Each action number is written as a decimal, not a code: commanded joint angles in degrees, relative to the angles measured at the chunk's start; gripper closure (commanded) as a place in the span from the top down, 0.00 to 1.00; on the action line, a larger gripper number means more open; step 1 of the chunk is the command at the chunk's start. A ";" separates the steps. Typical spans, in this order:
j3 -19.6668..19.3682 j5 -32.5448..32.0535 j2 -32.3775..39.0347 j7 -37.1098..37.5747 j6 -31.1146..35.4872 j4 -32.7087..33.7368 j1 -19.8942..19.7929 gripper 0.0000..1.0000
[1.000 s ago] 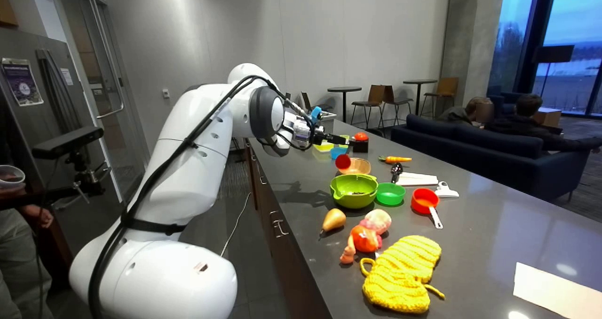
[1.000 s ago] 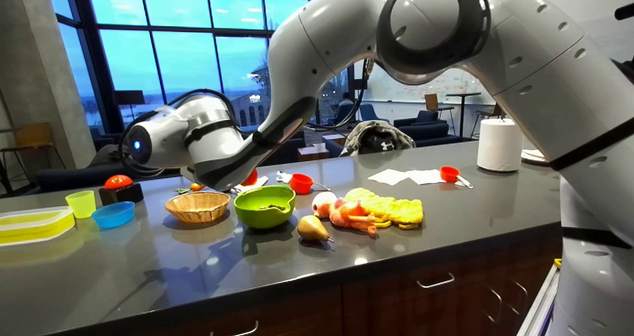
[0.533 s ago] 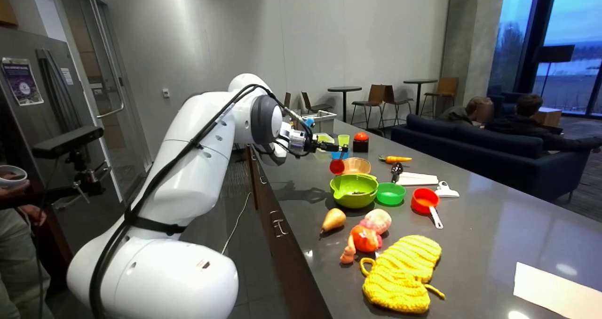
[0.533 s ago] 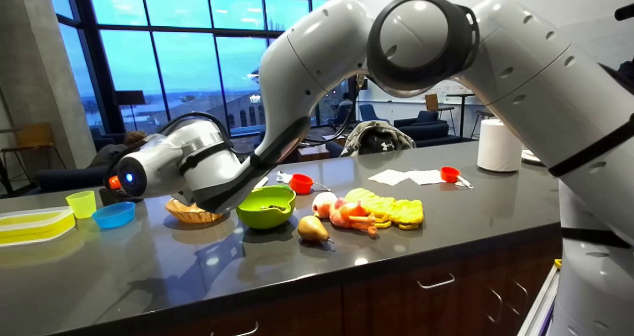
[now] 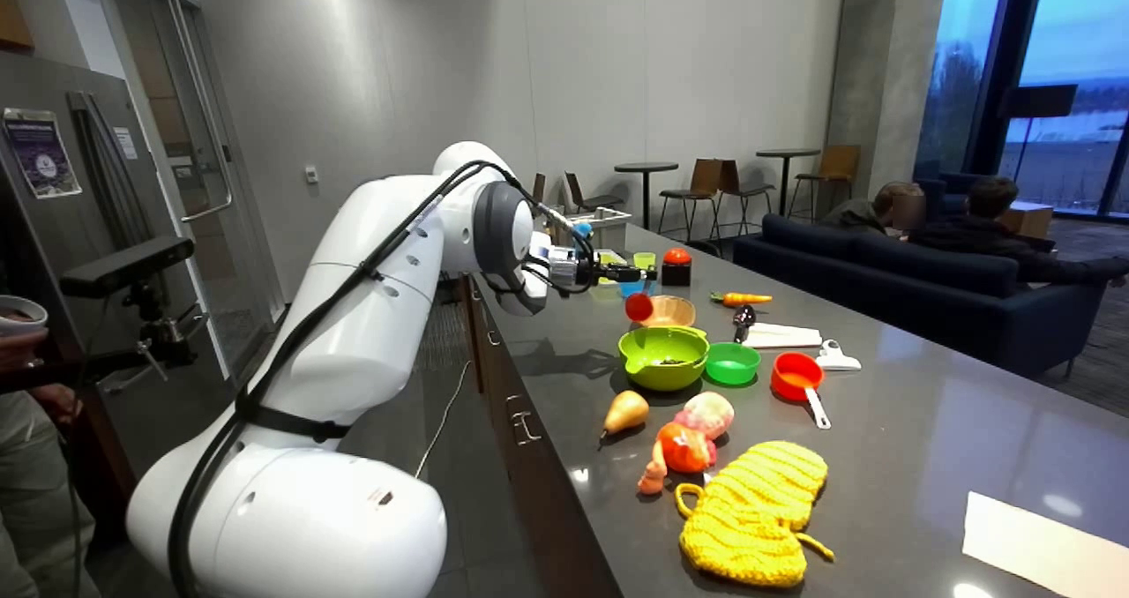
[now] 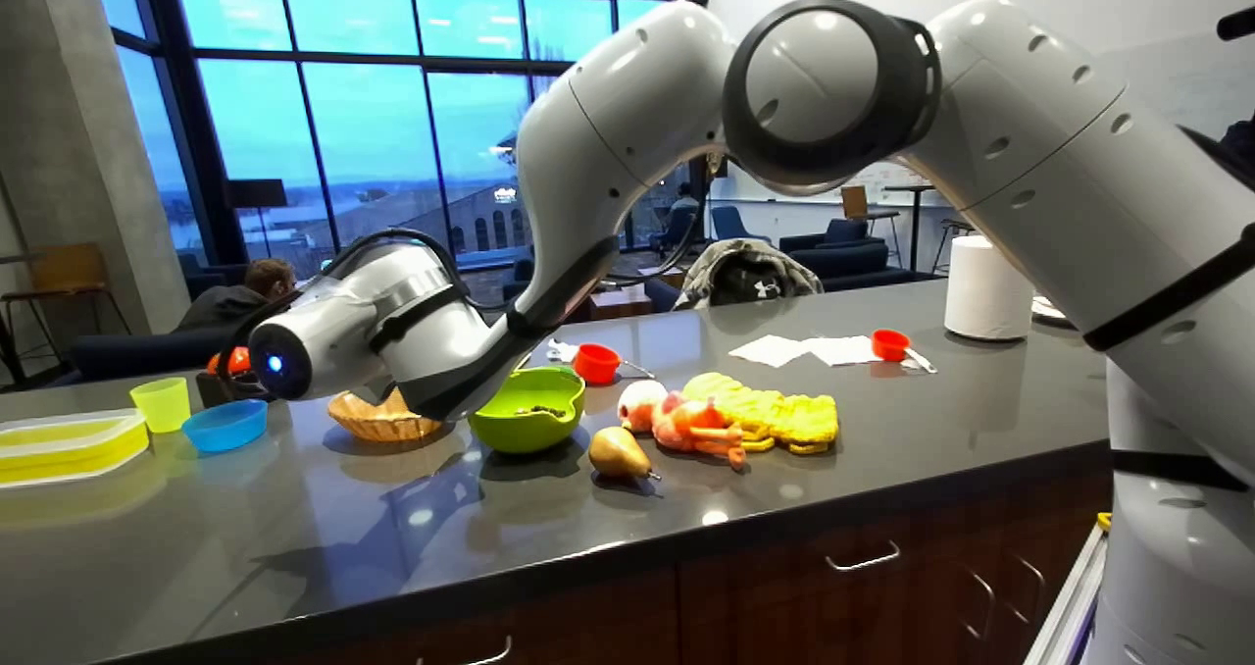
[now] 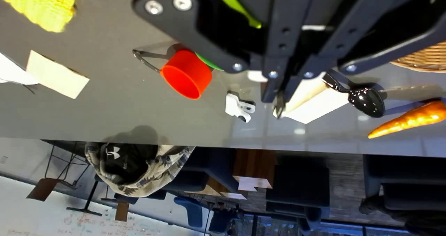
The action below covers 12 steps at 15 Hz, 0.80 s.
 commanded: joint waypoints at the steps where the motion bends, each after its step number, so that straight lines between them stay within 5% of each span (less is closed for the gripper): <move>1: -0.80 -0.77 -0.86 -1.50 -4.65 0.29 1.05 0.01; 12: 1.15 6.83 -0.19 -2.94 -10.45 3.20 -2.40 0.01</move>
